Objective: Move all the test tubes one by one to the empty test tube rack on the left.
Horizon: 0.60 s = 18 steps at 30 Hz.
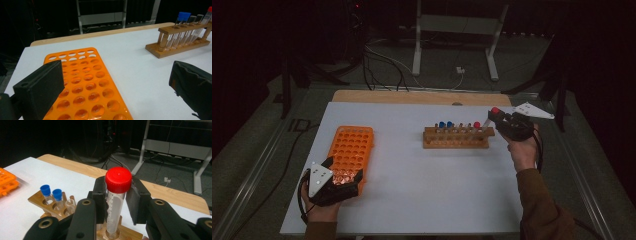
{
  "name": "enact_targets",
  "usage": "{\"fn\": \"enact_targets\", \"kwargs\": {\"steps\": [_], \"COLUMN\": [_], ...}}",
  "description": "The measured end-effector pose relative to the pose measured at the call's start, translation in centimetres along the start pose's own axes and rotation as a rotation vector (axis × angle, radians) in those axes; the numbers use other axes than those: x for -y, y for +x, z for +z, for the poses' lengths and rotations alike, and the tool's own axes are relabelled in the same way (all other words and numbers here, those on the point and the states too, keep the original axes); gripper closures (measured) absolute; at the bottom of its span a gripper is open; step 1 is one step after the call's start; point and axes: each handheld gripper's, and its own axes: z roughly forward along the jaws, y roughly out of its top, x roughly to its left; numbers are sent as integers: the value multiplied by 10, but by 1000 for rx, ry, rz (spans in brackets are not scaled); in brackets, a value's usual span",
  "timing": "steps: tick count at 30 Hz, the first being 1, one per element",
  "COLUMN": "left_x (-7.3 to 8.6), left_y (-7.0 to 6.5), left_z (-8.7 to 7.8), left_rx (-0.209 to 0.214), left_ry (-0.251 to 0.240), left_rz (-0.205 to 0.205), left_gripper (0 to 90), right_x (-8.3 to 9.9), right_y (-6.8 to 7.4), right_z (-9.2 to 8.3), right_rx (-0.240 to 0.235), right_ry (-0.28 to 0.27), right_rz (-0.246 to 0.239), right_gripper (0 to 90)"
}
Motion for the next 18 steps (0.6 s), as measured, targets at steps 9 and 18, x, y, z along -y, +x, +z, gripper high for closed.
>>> {"fn": "enact_targets", "kwargs": {"steps": [9,18], "left_x": [-17,-36], "left_y": [-13,-34], "left_z": [8,25], "left_rx": [60,133], "left_ry": [-30,-29], "left_rz": [28,26], "left_gripper": [3,3], "right_x": [-2,3], "right_y": [10,36], "right_z": [-15,-14], "right_rx": [-44,-144], "right_ry": [10,19], "right_rz": [-16,-25], "right_gripper": [708,708]}}
